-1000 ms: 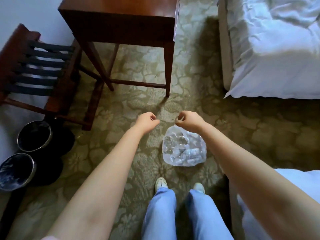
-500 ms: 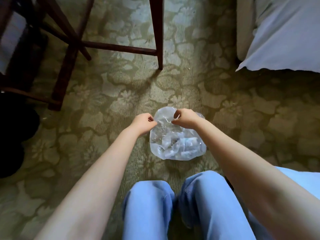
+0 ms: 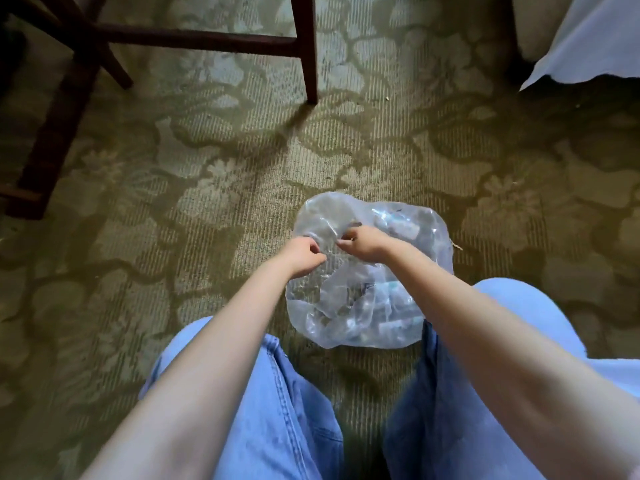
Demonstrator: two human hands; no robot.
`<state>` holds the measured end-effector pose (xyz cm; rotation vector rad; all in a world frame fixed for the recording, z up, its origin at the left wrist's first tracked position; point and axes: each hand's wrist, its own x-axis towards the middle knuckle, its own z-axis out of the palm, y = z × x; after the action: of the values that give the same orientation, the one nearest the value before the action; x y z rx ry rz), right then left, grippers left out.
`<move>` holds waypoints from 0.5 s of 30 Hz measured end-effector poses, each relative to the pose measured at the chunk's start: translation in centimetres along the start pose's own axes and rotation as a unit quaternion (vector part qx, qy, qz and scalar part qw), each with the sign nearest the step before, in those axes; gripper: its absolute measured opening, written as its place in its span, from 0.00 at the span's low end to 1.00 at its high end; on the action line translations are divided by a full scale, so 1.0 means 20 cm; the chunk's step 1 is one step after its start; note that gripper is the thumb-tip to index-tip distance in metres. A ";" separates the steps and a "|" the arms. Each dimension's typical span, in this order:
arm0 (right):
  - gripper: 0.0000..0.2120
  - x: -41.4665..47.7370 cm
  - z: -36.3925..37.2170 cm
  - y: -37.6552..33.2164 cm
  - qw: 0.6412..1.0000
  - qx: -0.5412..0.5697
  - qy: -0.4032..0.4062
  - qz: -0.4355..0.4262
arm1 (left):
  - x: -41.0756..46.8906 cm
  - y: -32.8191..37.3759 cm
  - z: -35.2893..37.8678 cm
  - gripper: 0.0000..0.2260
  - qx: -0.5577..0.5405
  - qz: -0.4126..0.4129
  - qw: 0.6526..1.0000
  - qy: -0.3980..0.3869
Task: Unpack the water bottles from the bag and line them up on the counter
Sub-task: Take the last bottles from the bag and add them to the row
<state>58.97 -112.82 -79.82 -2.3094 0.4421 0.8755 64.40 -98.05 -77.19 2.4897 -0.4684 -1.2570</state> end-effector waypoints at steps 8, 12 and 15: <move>0.21 -0.09 0.15 0.25 0.989 -0.077 -0.108 0.070 | 0.07 -0.04 0.25 0.15 0.039 0.023 0.989 -0.137; 0.15 -0.12 0.24 0.34 0.948 -0.317 -0.033 0.030 | 0.10 0.02 0.29 0.13 0.048 0.051 0.979 -0.193; 0.20 -0.07 0.35 0.41 0.941 -0.337 0.017 0.007 | 0.10 0.04 0.34 0.13 0.070 0.058 0.969 -0.231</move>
<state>50.66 -114.29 -86.50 -2.9448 0.1795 1.1229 59.87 -100.47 -82.14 2.2230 -0.8255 -1.8136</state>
